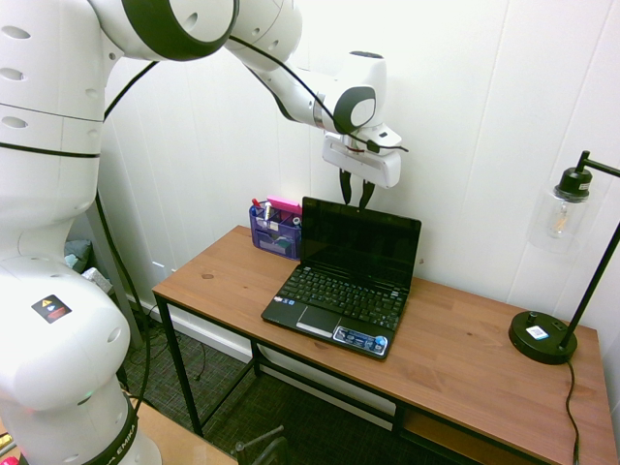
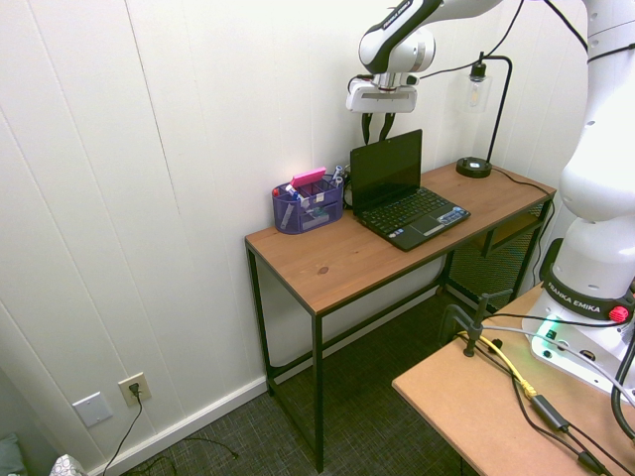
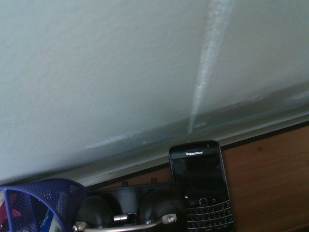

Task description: Close the laptop lid

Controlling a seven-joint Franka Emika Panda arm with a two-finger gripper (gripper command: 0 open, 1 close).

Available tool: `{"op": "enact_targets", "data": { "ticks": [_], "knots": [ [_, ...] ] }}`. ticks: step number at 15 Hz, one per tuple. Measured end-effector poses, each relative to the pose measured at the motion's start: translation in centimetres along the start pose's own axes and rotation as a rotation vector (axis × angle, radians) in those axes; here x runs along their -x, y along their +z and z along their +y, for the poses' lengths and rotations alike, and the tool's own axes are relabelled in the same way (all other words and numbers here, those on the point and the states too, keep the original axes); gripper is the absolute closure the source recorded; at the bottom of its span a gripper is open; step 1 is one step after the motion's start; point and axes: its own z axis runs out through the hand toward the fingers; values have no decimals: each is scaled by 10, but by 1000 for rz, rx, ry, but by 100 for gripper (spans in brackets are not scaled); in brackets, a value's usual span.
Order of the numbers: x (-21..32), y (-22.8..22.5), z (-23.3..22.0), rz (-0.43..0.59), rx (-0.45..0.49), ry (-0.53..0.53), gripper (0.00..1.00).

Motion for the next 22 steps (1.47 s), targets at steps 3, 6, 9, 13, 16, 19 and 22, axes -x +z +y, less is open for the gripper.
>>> {"op": "enact_targets", "data": {
  "ticks": [3, 6, 9, 13, 16, 19, 22],
  "knots": [
    [-2, 1, 4, -13, 8, -5, 100],
    [-5, 3, 9, -25, 25, -10, 100],
    [-4, 6, 13, -49, 46, -23, 100],
    [4, 14, 20, -63, 68, -28, 100],
    [9, 17, 29, -72, 96, -30, 100],
    [14, 20, 38, -90, 137, -36, 100],
    [20, 32, 50, -121, 192, -42, 100]
  ]
}}
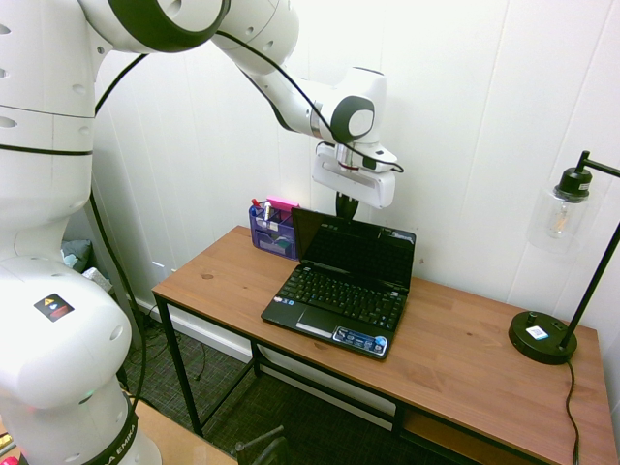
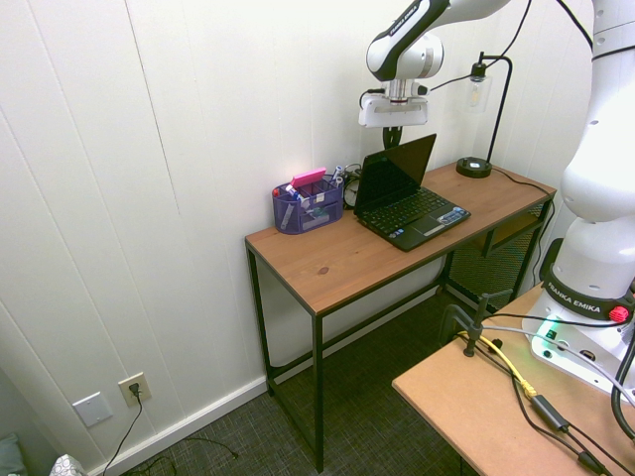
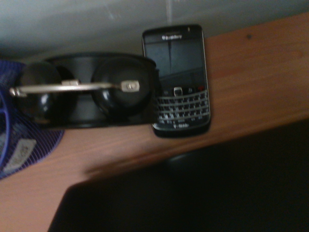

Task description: Close the laptop lid

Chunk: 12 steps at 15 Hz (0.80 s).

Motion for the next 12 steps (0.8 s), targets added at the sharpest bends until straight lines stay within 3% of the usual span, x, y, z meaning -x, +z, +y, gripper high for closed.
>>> {"op": "enact_targets", "data": {
  "ticks": [12],
  "knots": [
    [23, 89, 30, -119, 159, -7, 100]
  ]
}}
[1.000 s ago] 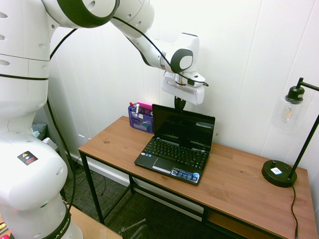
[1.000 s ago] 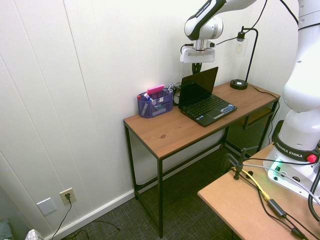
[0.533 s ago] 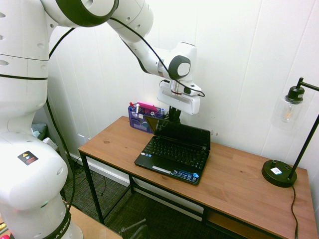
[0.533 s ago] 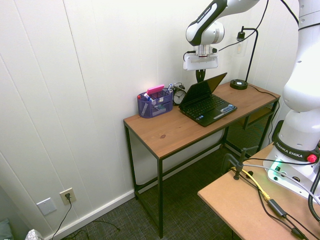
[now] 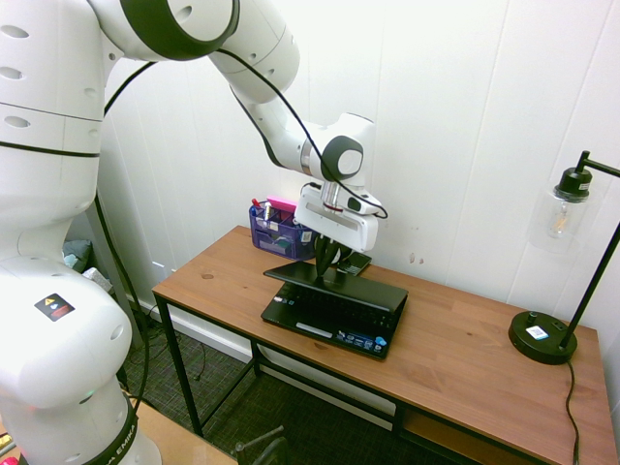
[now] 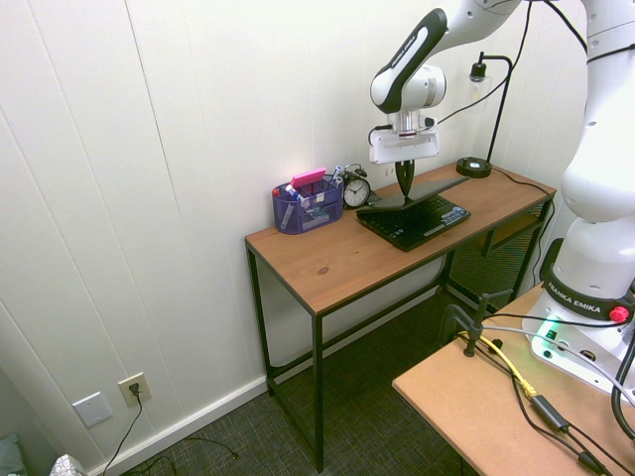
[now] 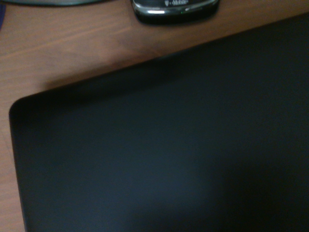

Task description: Close the laptop lid

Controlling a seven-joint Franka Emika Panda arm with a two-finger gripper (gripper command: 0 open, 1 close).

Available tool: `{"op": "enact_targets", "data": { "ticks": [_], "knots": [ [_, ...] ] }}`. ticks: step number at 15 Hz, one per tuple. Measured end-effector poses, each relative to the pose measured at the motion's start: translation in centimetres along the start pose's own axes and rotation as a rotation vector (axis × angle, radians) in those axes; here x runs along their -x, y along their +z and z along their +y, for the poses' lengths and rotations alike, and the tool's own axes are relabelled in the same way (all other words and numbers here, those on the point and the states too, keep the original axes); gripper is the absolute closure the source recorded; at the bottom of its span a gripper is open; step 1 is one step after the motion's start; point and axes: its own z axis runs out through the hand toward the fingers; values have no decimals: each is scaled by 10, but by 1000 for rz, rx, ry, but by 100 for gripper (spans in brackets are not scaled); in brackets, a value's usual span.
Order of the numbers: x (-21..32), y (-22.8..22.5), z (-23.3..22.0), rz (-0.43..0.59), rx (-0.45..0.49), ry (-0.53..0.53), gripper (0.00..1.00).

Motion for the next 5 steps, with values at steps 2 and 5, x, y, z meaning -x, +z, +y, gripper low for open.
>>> {"op": "enact_targets", "data": {
  "ticks": [2, 5],
  "knots": [
    [-1, 15, 0, -18, 17, -10, 100],
    [-3, 31, 2, -36, 16, -23, 100]
  ]
}}
